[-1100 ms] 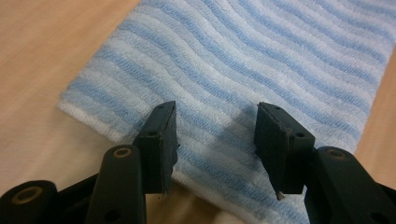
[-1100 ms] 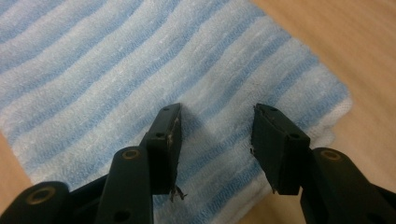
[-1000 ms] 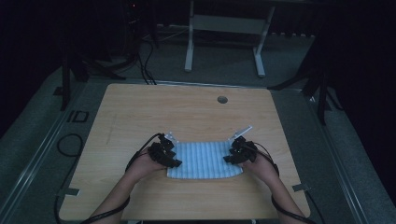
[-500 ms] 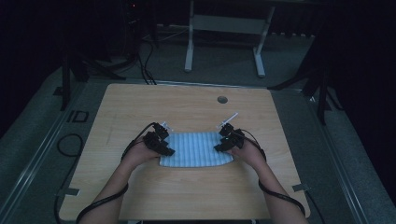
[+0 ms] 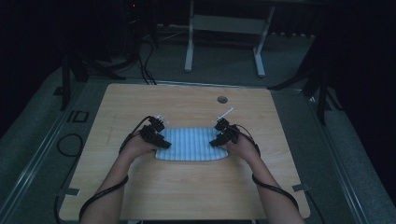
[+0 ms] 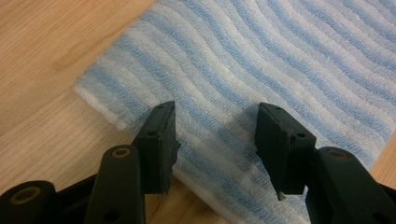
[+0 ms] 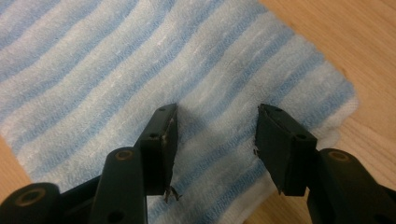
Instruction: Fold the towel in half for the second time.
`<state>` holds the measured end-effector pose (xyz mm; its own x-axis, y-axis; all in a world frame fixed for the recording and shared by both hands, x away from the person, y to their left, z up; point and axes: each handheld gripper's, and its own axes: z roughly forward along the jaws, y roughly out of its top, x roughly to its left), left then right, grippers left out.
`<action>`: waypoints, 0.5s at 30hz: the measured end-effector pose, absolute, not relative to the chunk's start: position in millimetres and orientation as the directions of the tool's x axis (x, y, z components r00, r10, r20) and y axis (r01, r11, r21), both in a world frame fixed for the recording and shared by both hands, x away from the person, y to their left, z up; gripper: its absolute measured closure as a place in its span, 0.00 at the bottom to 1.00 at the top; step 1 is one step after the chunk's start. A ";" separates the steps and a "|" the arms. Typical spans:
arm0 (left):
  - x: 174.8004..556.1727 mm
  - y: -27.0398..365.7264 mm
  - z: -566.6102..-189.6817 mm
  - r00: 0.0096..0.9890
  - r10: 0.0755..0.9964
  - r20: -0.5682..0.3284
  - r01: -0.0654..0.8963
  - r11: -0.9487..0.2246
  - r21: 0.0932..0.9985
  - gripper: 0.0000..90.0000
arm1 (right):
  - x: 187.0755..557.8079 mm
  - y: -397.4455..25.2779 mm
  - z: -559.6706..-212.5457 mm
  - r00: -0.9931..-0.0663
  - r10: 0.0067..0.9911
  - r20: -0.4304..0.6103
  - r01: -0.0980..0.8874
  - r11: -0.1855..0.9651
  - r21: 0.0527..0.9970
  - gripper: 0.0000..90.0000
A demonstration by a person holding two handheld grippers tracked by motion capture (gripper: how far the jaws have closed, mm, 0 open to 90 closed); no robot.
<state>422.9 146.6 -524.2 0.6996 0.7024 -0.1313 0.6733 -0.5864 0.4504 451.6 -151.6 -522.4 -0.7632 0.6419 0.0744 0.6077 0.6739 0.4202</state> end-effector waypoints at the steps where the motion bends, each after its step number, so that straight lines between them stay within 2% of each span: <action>1: 421.7 146.5 -523.3 0.696 0.707 -0.122 0.672 -0.584 0.455 0.54 | 451.5 -151.5 -522.2 -0.762 0.643 0.074 0.609 0.673 0.420 0.53; 7: 408.5 153.7 -515.8 0.694 0.707 -0.138 0.665 -0.555 0.501 0.51 | 443.6 -157.0 -514.0 -0.775 0.626 0.091 0.595 0.674 0.438 0.46; 9: 402.6 155.4 -514.2 0.690 0.707 -0.155 0.666 -0.538 0.517 0.44 | 439.8 -161.6 -510.0 -0.775 0.625 0.092 0.590 0.664 0.460 0.42; 11: 400.6 156.0 -513.7 0.689 0.705 -0.167 0.668 -0.529 0.523 0.42 | 436.7 -165.6 -508.4 -0.775 0.622 0.109 0.589 0.649 0.483 0.34; 12: 392.2 156.3 -511.1 0.677 0.721 -0.152 0.669 -0.516 0.534 0.36 | 433.2 -169.2 -507.8 -0.772 0.626 0.113 0.588 0.634 0.503 0.32; 15: 381.4 157.2 -511.0 0.675 0.718 -0.170 0.666 -0.493 0.560 0.28 | 424.1 -177.0 -507.7 -0.778 0.616 0.125 0.573 0.612 0.545 0.25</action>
<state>381.4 157.2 -511.0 0.6747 0.7182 -0.1702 0.6660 -0.4931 0.5598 424.1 -177.0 -507.7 -0.7777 0.6162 0.1248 0.5726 0.6122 0.5452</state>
